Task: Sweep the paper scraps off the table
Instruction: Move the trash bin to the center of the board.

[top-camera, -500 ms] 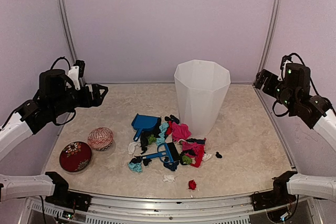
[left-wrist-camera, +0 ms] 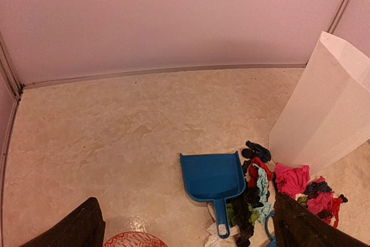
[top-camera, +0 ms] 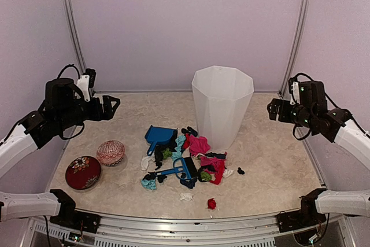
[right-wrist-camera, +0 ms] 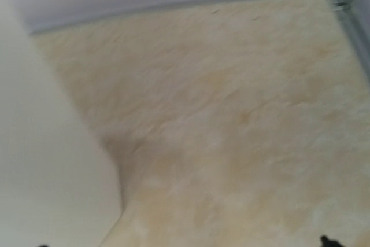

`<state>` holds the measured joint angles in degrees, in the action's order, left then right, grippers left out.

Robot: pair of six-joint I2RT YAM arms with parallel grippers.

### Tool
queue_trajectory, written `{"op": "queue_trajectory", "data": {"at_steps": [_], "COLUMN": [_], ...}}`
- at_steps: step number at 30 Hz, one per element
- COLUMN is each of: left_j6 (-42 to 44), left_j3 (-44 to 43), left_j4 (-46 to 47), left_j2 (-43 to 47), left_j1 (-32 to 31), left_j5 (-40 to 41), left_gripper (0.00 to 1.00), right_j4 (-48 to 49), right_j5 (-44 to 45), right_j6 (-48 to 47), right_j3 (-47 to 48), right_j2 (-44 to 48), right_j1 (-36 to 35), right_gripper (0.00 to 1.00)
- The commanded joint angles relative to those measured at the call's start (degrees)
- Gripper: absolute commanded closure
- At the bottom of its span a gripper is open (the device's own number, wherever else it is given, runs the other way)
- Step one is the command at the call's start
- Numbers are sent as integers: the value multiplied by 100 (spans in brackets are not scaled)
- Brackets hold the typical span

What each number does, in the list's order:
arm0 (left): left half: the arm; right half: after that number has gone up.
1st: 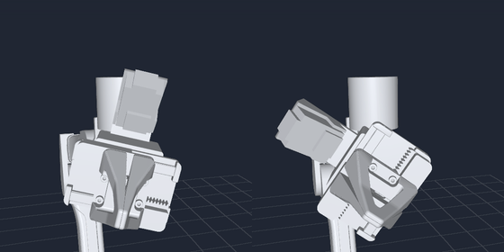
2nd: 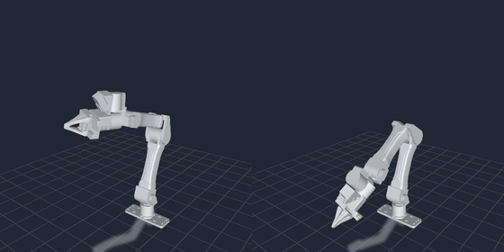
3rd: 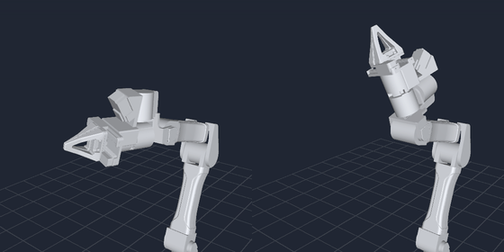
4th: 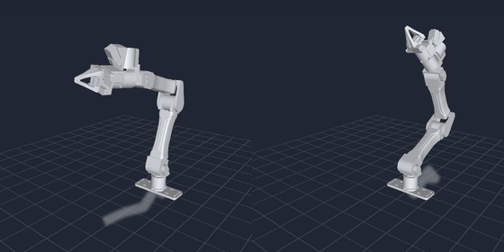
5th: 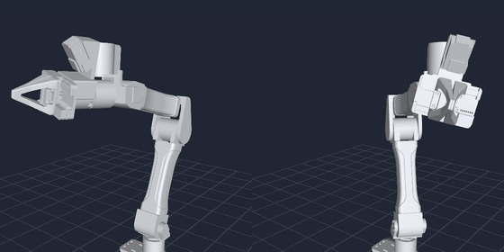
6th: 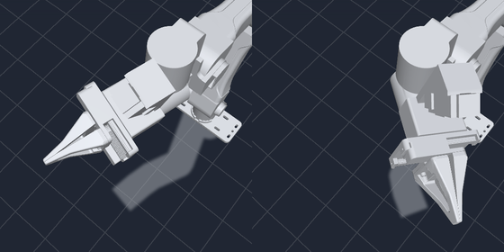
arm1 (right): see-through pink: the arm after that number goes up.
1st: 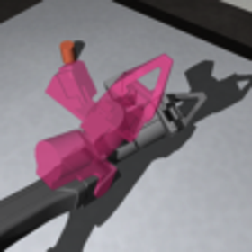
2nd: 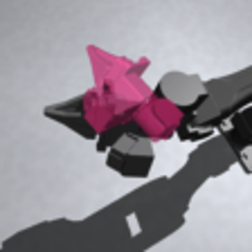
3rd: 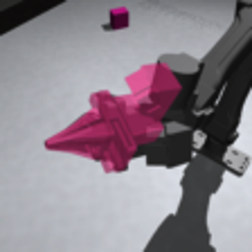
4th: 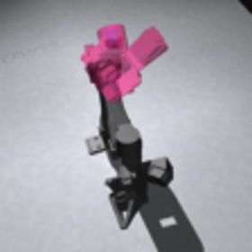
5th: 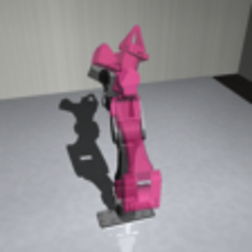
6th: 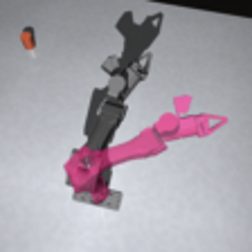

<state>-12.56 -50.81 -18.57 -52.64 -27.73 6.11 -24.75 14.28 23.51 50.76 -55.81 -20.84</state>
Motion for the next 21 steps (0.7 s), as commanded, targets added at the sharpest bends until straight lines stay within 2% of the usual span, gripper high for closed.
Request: {"op": "queue_trajectory", "data": {"at_steps": [1, 8, 16, 21], "left_j6": [94, 52, 0, -16], "left_j3": [58, 115, 185, 195], "left_j4": [97, 98, 101, 121], "left_j2": [-10, 56, 215, 243], "left_j1": [56, 158, 175, 214], "left_j5": [-175, -374, -458, -557], "left_gripper": [1, 1, 1, 1], "right_j4": [31, 53, 795, 1502], "right_j5": [-989, -1964, -2632, -2433], "right_j6": [-408, -226, 410, 703], "right_j3": [-384, -725, -1337, -1560], "right_j2": [308, 468, 485, 185], "right_j1": [45, -184, -753, -1343], "right_gripper": [1, 4, 4, 4]}}
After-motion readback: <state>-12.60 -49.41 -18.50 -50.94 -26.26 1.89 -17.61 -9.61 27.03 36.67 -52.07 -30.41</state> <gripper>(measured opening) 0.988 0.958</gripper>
